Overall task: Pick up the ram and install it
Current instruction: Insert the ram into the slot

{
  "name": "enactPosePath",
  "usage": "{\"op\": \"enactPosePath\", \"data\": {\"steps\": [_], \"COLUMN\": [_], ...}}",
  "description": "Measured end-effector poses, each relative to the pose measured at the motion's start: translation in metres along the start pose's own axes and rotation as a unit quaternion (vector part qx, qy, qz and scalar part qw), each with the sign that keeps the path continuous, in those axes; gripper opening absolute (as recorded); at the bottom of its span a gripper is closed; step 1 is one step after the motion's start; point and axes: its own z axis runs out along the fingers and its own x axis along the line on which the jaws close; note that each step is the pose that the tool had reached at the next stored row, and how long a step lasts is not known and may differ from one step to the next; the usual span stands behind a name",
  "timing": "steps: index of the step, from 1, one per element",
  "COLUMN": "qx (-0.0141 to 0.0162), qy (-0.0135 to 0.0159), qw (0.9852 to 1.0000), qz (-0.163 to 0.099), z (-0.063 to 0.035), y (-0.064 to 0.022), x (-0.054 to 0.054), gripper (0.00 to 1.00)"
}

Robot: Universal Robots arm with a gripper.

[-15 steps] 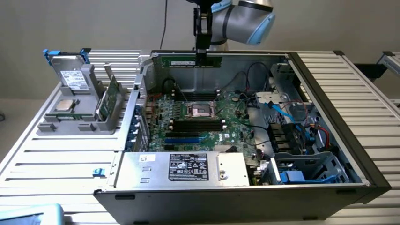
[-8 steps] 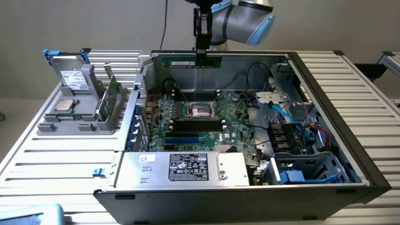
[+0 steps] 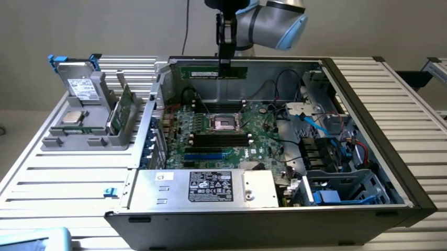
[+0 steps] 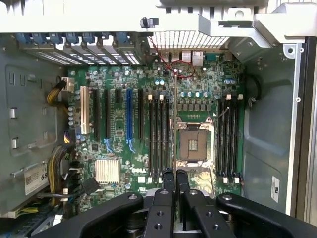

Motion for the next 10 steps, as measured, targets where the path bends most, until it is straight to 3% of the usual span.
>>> {"op": "enactPosePath", "data": {"steps": [10], "qx": [0.0], "qy": [0.0], "qw": [1.0], "qz": [0.0], "z": [0.0183], "y": [0.0], "x": [-0.001], "gripper": [0.13]}}
